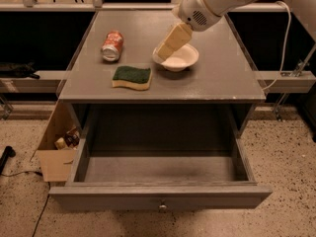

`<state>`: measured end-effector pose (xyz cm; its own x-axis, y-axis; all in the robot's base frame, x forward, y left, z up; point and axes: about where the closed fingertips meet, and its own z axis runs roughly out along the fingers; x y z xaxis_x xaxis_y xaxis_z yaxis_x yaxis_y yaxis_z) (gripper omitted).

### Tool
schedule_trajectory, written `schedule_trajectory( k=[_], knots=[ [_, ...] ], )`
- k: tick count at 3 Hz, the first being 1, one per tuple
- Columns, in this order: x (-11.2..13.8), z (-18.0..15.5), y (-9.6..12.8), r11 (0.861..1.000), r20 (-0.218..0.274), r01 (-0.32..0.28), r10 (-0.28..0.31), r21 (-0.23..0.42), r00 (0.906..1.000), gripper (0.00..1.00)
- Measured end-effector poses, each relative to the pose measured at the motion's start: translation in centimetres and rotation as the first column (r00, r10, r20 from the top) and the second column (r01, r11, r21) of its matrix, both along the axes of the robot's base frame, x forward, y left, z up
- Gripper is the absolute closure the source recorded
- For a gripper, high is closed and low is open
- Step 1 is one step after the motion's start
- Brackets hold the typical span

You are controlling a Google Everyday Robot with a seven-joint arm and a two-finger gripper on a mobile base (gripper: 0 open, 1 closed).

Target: Place sponge into top drawer

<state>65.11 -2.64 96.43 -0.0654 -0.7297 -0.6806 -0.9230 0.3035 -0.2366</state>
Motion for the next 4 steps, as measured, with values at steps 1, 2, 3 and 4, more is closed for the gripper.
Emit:
schedule_trajectory(
  k=[1,2,3,4],
  knots=[
    [0.6,-2.1,1.3,1.000,-0.026,-0.013,0.013,0.002,0.9996,0.00],
    [0.6,-5.5,3.2,0.999,-0.076,-0.041,0.040,-0.022,0.9963,0.00],
    [0.6,-7.4,4.7,0.997,-0.106,-0.067,0.062,-0.036,0.9924,0.00],
    [0.9,-10.5,9.2,0.985,-0.148,-0.151,0.138,-0.079,0.9793,0.00]
  ],
)
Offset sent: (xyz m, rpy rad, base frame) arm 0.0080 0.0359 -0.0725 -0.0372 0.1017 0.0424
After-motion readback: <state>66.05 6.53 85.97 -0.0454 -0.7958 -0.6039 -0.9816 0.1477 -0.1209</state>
